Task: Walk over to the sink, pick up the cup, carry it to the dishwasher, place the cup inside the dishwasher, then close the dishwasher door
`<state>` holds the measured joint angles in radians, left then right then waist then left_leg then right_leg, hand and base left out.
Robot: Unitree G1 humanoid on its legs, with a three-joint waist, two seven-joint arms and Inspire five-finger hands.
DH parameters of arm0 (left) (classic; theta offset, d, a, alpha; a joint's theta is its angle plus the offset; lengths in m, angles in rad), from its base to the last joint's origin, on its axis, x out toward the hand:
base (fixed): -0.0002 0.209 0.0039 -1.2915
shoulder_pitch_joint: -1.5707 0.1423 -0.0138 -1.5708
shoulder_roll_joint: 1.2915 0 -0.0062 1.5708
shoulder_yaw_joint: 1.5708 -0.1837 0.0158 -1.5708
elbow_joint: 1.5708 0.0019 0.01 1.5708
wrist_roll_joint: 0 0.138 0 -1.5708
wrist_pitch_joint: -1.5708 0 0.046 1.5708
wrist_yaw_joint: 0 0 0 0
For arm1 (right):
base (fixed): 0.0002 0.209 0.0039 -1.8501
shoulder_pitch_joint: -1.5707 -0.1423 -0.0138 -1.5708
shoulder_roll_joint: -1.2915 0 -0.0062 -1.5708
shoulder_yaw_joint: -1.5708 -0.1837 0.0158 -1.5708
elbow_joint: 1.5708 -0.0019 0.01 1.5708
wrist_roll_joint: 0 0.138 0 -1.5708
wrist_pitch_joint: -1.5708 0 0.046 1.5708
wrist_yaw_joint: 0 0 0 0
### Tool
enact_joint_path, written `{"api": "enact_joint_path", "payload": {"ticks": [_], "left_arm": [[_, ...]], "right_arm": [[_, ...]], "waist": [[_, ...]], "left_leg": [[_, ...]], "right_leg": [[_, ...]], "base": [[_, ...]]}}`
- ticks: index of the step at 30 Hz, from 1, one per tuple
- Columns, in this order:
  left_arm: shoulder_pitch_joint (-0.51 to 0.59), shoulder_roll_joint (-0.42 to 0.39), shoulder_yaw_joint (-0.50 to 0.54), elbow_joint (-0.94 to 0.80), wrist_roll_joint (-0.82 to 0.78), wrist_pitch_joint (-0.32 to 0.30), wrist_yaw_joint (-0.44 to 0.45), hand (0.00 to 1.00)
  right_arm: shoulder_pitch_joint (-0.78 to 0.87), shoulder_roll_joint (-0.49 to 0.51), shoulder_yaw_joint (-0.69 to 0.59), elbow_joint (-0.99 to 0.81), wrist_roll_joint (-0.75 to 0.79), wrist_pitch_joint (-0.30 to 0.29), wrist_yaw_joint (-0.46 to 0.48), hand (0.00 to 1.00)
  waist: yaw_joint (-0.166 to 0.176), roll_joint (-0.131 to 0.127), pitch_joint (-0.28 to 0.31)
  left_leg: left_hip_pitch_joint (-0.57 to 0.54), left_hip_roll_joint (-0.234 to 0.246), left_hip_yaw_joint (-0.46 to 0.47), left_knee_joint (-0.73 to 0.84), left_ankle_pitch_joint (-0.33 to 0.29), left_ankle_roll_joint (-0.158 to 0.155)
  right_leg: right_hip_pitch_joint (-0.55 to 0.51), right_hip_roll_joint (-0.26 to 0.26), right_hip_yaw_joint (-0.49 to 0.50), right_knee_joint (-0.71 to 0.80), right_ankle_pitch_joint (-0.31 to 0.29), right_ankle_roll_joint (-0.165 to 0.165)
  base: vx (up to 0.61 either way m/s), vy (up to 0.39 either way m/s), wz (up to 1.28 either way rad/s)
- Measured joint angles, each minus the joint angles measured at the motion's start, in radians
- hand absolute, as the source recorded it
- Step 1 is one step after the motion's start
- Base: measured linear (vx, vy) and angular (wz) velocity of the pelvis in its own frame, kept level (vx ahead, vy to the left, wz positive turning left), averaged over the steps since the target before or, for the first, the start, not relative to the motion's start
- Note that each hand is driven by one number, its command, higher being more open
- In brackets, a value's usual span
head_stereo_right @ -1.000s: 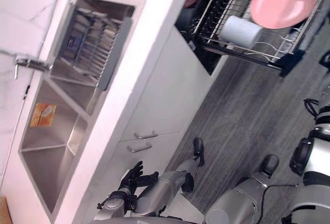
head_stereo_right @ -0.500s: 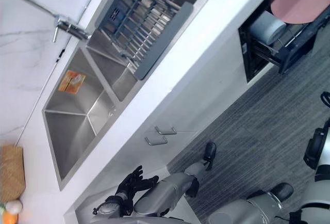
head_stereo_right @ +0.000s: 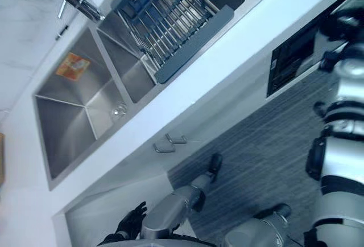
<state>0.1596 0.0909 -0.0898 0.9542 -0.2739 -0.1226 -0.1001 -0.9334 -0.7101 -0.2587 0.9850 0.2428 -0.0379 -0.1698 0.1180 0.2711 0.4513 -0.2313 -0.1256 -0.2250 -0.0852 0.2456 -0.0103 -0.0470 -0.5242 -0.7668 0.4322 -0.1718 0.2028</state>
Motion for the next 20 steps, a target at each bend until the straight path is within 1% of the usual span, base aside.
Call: {"api": "enact_joint_path", "payload": {"ticks": [1,2,3,4,5,6,7,8,9,10,11,12,13,14,15,16,17,18,19,20], "left_arm": [[0.000,0.002,0.015,0.002,-0.043,0.001,-0.021,1.00],[-0.001,0.003,0.024,0.002,-0.065,0.001,-0.029,1.00],[-0.002,0.006,0.039,0.010,-0.109,0.002,-0.040,1.00],[-0.006,0.010,0.071,0.021,-0.147,0.008,-0.054,1.00],[-0.010,0.013,0.087,0.026,-0.164,0.015,-0.058,1.00],[-0.015,0.017,0.119,0.030,-0.185,0.026,-0.060,1.00],[-0.020,0.021,0.160,0.031,-0.199,0.033,-0.060,1.00],[-0.023,0.024,0.179,0.031,-0.202,0.036,-0.060,1.00],[-0.032,0.026,0.214,0.030,-0.218,0.038,-0.059,1.00],[-0.038,0.027,0.248,0.030,-0.221,0.041,-0.058,1.00],[-0.040,0.027,0.264,0.031,-0.222,0.044,-0.057,1.00],[-0.042,0.029,0.291,0.030,-0.229,0.050,-0.055,1.00],[-0.041,0.037,0.303,0.030,-0.239,0.051,-0.050,1.00],[-0.042,0.044,0.310,0.030,-0.245,0.052,-0.050,1.00],[-0.042,0.050,0.310,0.023,-0.256,0.052,-0.041,1.00],[-0.054,0.059,0.309,0.023,-0.255,0.053,-0.033,1.00],[-0.079,0.065,0.310,0.025,-0.252,0.054,-0.016,1.00],[-0.104,0.054,0.307,0.024,-0.234,0.061,-0.013,1.00],[-0.112,0.044,0.309,0.025,-0.226,0.066,-0.012,1.00],[-0.123,0.023,0.321,0.032,-0.204,0.083,-0.009,1.00]], "right_arm": [[0.067,0.055,-0.038,0.001,0.031,-0.030,0.001,1.00],[0.101,0.087,-0.058,0.007,0.044,-0.042,0.001,1.00],[0.173,0.150,-0.088,0.033,0.051,-0.057,0.004,1.00],[0.255,0.207,-0.113,0.075,0.060,-0.063,0.010,1.00],[0.299,0.235,-0.134,0.097,0.076,-0.063,0.011,1.00],[0.395,0.303,-0.186,0.121,0.119,-0.063,-0.003,1.00],[0.497,0.378,-0.247,0.134,0.184,-0.062,-0.034,1.00],[0.552,0.416,-0.278,0.134,0.224,-0.062,-0.054,1.00],[0.645,0.482,-0.330,0.134,0.279,-0.061,-0.091,1.00],[0.740,0.535,-0.357,0.131,0.277,-0.060,-0.119,1.00],[0.784,0.558,-0.363,0.124,0.271,-0.058,-0.125,1.00],[0.880,0.599,-0.364,0.091,0.262,-0.051,-0.129,1.00],[0.973,0.651,-0.362,0.054,0.246,-0.049,-0.125,1.00],[1.015,0.675,-0.357,0.040,0.229,-0.049,-0.122,1.00],[1.104,0.692,-0.330,0.005,0.193,-0.045,-0.103,1.00],[1.130,0.708,-0.330,0.005,0.177,-0.038,-0.089,1.00],[1.150,0.736,-0.318,0.021,0.144,-0.012,-0.062,1.00],[1.156,0.761,-0.292,0.027,0.114,-0.004,-0.031,1.00],[1.159,0.770,-0.278,0.027,0.104,-0.002,-0.010,1.00],[1.144,0.781,-0.253,0.028,0.069,0.006,0.034,1.00]], "waist": [[0.002,-0.021,0.015],[0.003,-0.031,0.022],[0.003,-0.051,0.033],[0.004,-0.073,0.039],[0.005,-0.085,0.040],[0.005,-0.114,0.039],[0.005,-0.155,0.037],[0.002,-0.179,0.035],[-0.005,-0.218,0.029],[-0.019,-0.249,0.022],[-0.026,-0.263,0.019],[-0.032,-0.287,0.005],[-0.040,-0.326,-0.017],[-0.049,-0.353,-0.034],[-0.063,-0.348,-0.052],[-0.062,-0.356,-0.061],[-0.074,-0.365,-0.089],[-0.080,-0.372,-0.113],[-0.078,-0.375,-0.122],[-0.079,-0.370,-0.142]], "left_leg": [[-0.001,0.015,0.015,0.000,-0.006,-0.008],[-0.001,0.020,0.019,0.000,-0.006,-0.009],[-0.002,0.034,0.022,0.000,-0.009,-0.013],[-0.006,0.047,0.021,0.001,-0.012,-0.017],[-0.008,0.053,0.020,0.001,-0.014,-0.019],[-0.012,0.061,0.016,0.001,-0.018,-0.025],[-0.012,0.065,0.016,0.000,-0.024,-0.030],[-0.010,0.064,0.016,0.000,-0.030,-0.032],[0.001,0.065,0.017,-0.001,-0.045,-0.036],[0.020,0.075,0.024,-0.006,-0.062,-0.023],[0.033,0.086,0.042,-0.006,-0.070,-0.020],[0.058,0.118,0.116,-0.006,-0.091,-0.018],[0.101,0.143,0.197,0.007,-0.131,-0.006],[0.094,0.142,0.257,0.079,-0.170,0.026],[0.046,0.168,0.314,0.289,-0.278,0.034],[0.045,0.178,0.283,0.330,-0.320,0.030],[0.059,0.182,0.231,0.320,-0.326,0.026],[0.077,0.176,0.203,0.281,-0.315,0.034],[0.090,0.174,0.199,0.265,-0.313,0.037],[0.117,0.168,0.189,0.248,-0.310,0.041]], "right_leg": [[0.000,0.015,0.002,-0.009,0.003,-0.004],[0.001,0.023,0.004,-0.015,0.006,-0.006],[0.003,0.044,0.007,-0.032,0.018,-0.007],[0.010,0.069,0.007,-0.063,0.032,-0.007],[0.016,0.081,0.004,-0.079,0.039,-0.008],[0.026,0.102,-0.002,-0.111,0.053,-0.012],[0.034,0.111,-0.003,-0.126,0.058,-0.017],[0.037,0.112,0.002,-0.126,0.059,-0.020],[0.043,0.112,0.034,-0.116,0.065,-0.029],[0.042,0.110,0.067,-0.078,0.085,-0.059],[0.040,0.111,0.083,-0.048,0.102,-0.085],[0.022,0.115,0.139,0.022,0.153,-0.160],[0.001,0.113,0.228,0.092,0.228,-0.233],[-0.016,0.095,0.280,0.142,0.270,-0.216],[-0.055,0.098,0.368,0.266,0.325,-0.163],[-0.063,0.126,0.417,0.286,0.250,-0.110],[-0.071,0.197,0.459,0.237,0.099,-0.083],[-0.091,0.253,0.474,0.157,0.041,-0.087],[-0.100,0.272,0.486,0.119,0.029,-0.087],[-0.111,0.305,0.513,0.039,0.024,-0.085]], "base": [[-0.04,-0.091,-0.11],[-0.05,-0.123,-0.15],[-0.03,-0.084,-0.13],[-0.03,-0.110,-0.09],[0.00,-0.121,0.00],[0.02,-0.130,0.04],[0.03,-0.117,0.06],[0.05,-0.060,0.12],[0.06,-0.032,0.12],[0.06,-0.018,0.08],[0.06,0.031,-0.07],[0.06,0.081,-0.09],[0.11,0.099,0.02],[0.19,0.121,0.45],[0.21,0.113,0.62],[0.19,0.070,0.97],[0.16,0.011,0.99],[0.15,-0.029,0.92],[0.19,-0.014,0.61],[0.11,-0.013,0.23]]}}
